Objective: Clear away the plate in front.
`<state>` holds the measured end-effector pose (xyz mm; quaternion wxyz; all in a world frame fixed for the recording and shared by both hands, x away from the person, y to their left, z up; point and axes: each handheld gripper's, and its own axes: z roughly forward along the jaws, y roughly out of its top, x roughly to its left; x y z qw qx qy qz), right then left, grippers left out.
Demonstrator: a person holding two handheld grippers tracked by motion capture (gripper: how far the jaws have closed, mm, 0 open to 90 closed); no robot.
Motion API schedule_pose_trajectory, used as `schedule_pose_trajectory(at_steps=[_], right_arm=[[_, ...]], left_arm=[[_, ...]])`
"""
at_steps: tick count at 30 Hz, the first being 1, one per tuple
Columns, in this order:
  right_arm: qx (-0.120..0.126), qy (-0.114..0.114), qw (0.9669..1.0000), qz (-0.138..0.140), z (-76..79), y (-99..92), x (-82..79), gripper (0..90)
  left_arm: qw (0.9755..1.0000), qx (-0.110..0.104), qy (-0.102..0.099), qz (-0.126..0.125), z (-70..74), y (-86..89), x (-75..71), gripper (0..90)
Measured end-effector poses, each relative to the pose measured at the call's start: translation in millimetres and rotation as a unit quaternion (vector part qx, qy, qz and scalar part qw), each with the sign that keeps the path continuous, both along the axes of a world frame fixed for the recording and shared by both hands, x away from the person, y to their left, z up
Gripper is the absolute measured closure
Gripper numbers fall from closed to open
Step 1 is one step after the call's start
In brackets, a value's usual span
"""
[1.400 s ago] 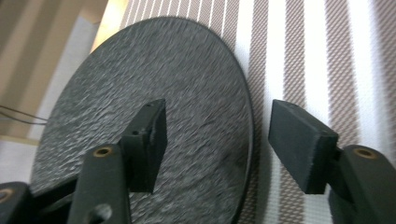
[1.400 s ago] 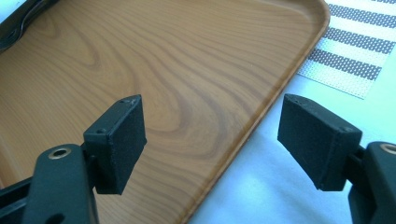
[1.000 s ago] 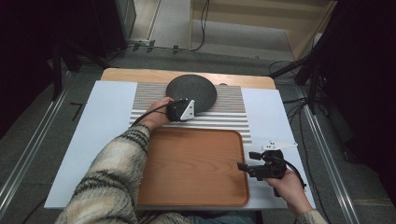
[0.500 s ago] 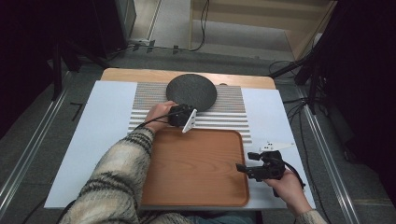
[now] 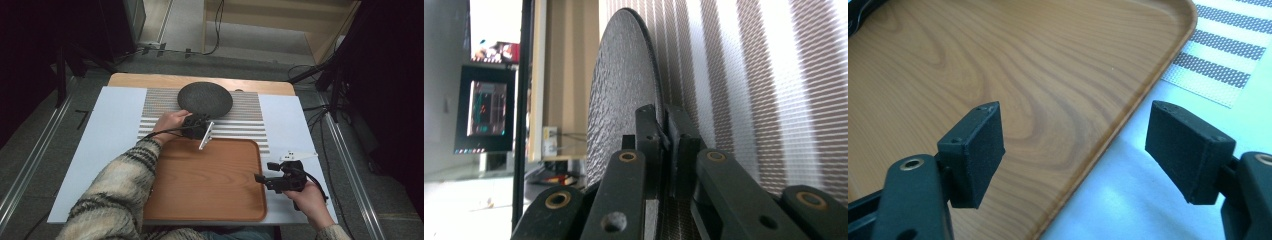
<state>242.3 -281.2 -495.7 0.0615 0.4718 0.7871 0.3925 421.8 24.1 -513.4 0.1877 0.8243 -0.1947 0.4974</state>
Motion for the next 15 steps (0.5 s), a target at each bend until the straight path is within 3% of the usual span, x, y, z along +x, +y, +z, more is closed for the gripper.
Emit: schedule_pose_trajectory(at_steps=[4, 6, 15], right_arm=[[-0.001, 0.0, 1.0, -0.002, 0.4, 0.2, -0.6, 21.6], [-0.002, -0.001, 1.0, -0.002, 0.5, 0.1, -0.9, 21.6], [0.0, -0.002, 1.0, -0.008, 1.7, -0.4, -2.5, 21.6]], left_arm=[[0.9998, -0.015, -0.01, -0.007, 14.9, 0.9, -10.3, 87.0], [0.9991, -0.042, 0.002, -0.005, 26.5, 3.5, -15.6, 86.9], [0.9971, -0.074, 0.018, -0.003, 47.1, 14.8, -38.9, 86.8]])
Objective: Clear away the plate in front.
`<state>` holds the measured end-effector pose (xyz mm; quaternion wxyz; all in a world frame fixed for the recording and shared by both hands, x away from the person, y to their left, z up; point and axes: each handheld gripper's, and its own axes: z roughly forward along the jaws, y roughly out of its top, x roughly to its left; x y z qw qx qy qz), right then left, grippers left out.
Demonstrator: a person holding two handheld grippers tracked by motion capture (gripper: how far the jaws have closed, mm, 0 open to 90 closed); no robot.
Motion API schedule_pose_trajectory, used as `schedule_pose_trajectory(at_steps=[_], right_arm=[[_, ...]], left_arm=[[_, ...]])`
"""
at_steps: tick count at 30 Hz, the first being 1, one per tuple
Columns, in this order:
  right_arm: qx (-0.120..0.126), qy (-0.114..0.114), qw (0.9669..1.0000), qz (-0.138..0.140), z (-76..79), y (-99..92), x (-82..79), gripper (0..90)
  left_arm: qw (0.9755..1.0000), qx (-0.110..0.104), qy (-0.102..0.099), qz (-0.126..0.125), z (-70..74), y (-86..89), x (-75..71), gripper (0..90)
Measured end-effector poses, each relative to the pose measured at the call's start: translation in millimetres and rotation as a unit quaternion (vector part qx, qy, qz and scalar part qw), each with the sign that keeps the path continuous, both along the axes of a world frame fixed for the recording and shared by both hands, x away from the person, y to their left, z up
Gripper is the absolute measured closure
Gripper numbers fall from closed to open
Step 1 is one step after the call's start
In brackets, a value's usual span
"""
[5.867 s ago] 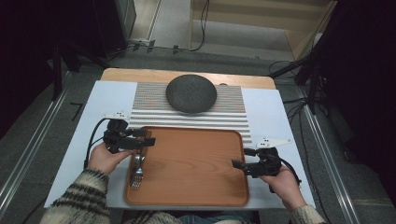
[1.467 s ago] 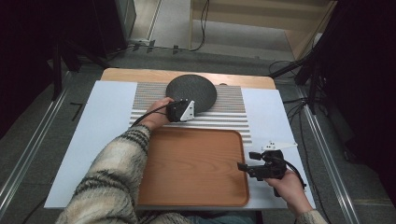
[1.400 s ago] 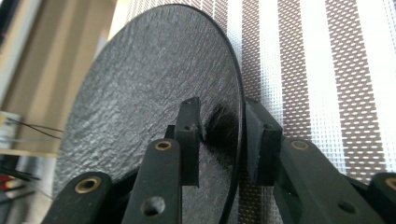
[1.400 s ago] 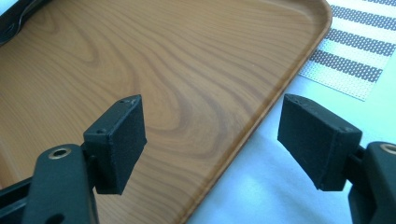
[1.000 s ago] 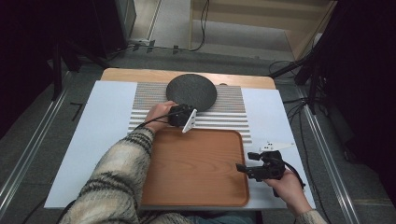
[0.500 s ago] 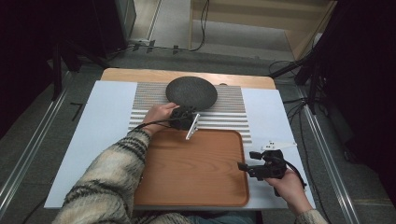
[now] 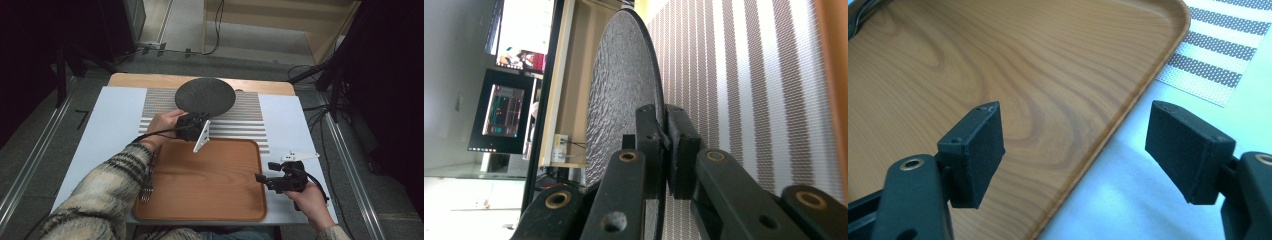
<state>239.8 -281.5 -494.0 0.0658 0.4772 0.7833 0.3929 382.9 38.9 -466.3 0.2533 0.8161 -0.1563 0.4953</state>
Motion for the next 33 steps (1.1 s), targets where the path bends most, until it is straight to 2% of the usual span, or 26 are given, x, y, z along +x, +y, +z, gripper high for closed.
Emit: schedule_pose_trajectory(at_steps=[1, 9, 13, 20, 27, 31, 33], right_arm=[[-0.002, 0.0, 1.0, 0.001, 0.6, 0.4, -0.4, 21.6], [-0.006, -0.001, 1.0, 0.002, 1.3, 4.5, 2.0, 21.6], [-0.004, 0.001, 1.0, -0.002, 0.9, 3.3, 3.6, 21.6], [0.001, 0.001, 1.0, -0.002, 0.7, 1.8, 6.2, 21.6], [0.003, -0.003, 1.0, 0.003, 1.3, 3.3, 9.8, 21.7], [0.004, -0.002, 1.0, 0.004, 1.8, 4.1, 12.0, 21.6], [0.003, -0.003, 1.0, 0.005, 1.9, 4.4, 13.2, 21.7]], left_arm=[[1.0, 0.005, -0.002, 0.0, 1.2, 0.9, -2.3, 86.8], [0.9999, -0.003, -0.001, -0.012, -2.8, 11.9, -25.8, 86.3], [0.9998, -0.01, 0.01, -0.013, -2.5, 15.1, -32.9, 86.3], [0.9997, 0.009, 0.009, -0.022, -5.3, 18.3, -49.1, 85.9], [0.9992, 0.014, 0.001, -0.037, -4.5, 20.5, -66.7, 85.8], [0.999, 0.009, 0.002, -0.044, -3.2, 22.9, -74.9, 85.6], [0.9991, 0.005, 0.01, -0.042, -1.6, 23.7, -79.1, 85.8]])
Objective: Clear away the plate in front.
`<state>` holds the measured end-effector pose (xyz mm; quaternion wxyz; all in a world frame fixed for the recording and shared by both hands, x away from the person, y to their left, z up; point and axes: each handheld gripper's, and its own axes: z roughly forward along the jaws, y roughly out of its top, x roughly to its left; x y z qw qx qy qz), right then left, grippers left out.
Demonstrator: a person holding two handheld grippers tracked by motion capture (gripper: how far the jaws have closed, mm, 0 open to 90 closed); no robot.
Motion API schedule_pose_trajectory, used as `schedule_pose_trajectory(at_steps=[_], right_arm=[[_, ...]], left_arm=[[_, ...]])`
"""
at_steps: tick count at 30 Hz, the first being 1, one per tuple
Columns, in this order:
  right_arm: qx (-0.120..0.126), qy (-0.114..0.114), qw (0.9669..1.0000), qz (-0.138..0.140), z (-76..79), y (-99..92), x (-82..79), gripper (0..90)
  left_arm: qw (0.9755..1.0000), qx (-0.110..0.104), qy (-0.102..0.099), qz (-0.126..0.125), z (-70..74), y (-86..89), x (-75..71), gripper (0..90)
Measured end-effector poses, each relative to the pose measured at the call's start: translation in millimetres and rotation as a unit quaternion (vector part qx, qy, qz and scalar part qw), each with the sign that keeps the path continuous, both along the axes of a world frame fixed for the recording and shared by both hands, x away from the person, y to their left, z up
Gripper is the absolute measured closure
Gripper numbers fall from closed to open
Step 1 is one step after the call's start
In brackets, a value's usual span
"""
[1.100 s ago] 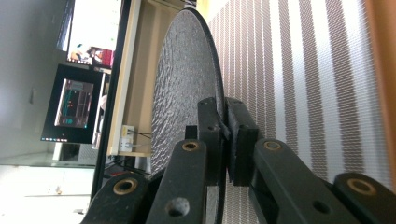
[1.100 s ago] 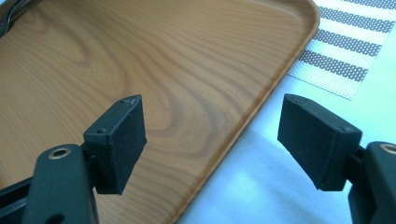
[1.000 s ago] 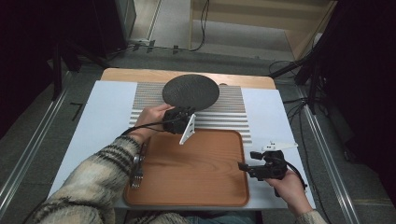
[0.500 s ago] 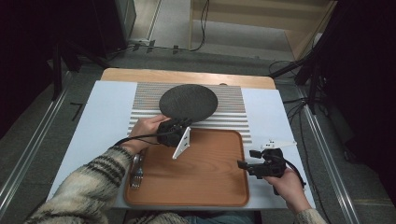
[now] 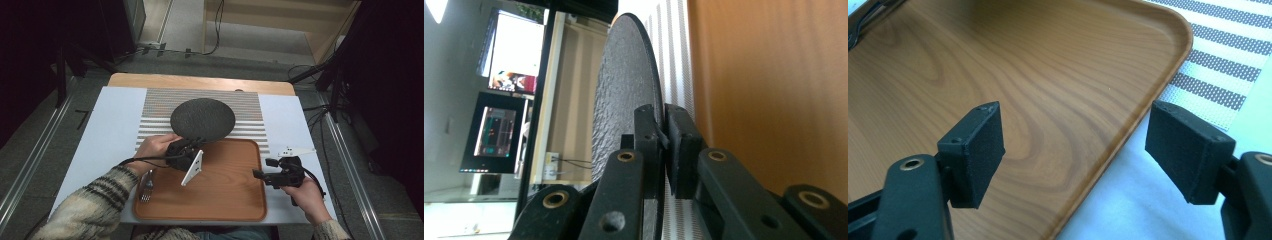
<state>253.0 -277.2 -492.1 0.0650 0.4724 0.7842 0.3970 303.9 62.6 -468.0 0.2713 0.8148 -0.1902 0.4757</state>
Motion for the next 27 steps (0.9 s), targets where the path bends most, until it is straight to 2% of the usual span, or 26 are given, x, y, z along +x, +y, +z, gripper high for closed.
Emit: schedule_pose_trajectory(at_steps=[3, 9, 17, 27], right_arm=[[0.001, 0.0, 1.0, 0.0, 0.1, 0.2, 1.9, 21.7], [0.002, 0.0, 1.0, -0.001, 0.8, 1.1, 4.7, 21.7], [0.001, -0.001, 1.0, -0.001, 0.5, 0.9, 6.6, 21.7], [0.003, 0.0, 1.0, -0.001, 0.7, 1.5, 7.2, 21.7]], left_arm=[[0.9999, -0.006, 0.01, -0.002, 1.6, 2.5, -7.6, 85.7], [0.9998, 0.011, -0.001, -0.016, -1.5, 8.4, -24.1, 85.5], [0.9996, 0.002, 0.009, -0.026, 0.6, 13.1, -38.7, 85.7], [0.9989, 0.013, -0.001, -0.046, -3.1, 17.9, -54.0, 85.6]])
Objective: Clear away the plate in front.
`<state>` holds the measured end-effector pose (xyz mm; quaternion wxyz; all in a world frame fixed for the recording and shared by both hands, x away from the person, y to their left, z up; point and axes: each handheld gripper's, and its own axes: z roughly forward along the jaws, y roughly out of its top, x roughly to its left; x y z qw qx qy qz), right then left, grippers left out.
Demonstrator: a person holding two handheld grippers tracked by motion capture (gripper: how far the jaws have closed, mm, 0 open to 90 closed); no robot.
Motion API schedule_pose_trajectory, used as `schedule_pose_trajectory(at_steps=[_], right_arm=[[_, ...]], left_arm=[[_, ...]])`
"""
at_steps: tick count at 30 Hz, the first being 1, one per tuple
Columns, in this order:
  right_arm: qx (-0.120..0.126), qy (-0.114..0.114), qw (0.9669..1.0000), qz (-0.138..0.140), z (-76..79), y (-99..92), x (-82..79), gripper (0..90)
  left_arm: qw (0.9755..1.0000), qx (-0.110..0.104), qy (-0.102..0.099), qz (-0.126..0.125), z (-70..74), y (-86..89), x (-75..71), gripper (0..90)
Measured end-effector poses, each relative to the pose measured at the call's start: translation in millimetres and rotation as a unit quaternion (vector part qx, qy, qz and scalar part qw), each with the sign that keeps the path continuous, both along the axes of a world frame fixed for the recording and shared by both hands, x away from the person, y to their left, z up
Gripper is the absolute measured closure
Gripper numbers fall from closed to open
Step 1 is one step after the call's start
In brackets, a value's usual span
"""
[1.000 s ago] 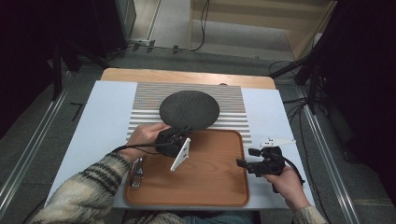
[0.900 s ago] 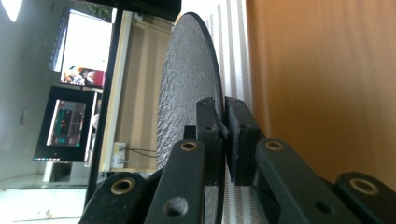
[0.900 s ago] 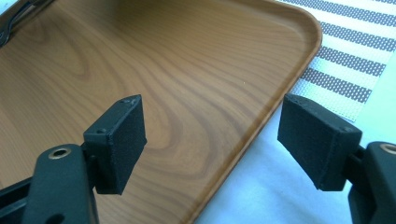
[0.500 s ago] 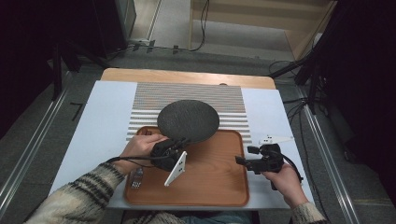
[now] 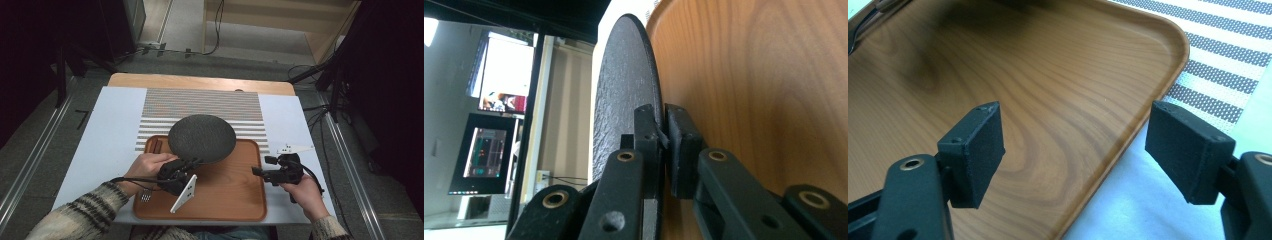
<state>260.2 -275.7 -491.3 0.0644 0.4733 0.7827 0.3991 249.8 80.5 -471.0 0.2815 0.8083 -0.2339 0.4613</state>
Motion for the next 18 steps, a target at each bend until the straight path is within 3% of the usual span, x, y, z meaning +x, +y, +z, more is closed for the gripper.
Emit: schedule_pose_trajectory(at_steps=[5, 18], right_arm=[[-0.002, 0.0, 1.0, 0.0, -0.4, -0.1, 0.4, 21.6], [-0.002, 0.001, 1.0, -0.001, -0.5, -0.3, 0.4, 21.7]], left_arm=[[0.9998, 0.005, -0.009, -0.018, -2.8, 2.7, -6.7, 85.4], [0.9986, 0.013, -0.002, -0.051, -6.8, 3.0, -22.1, 85.1]])
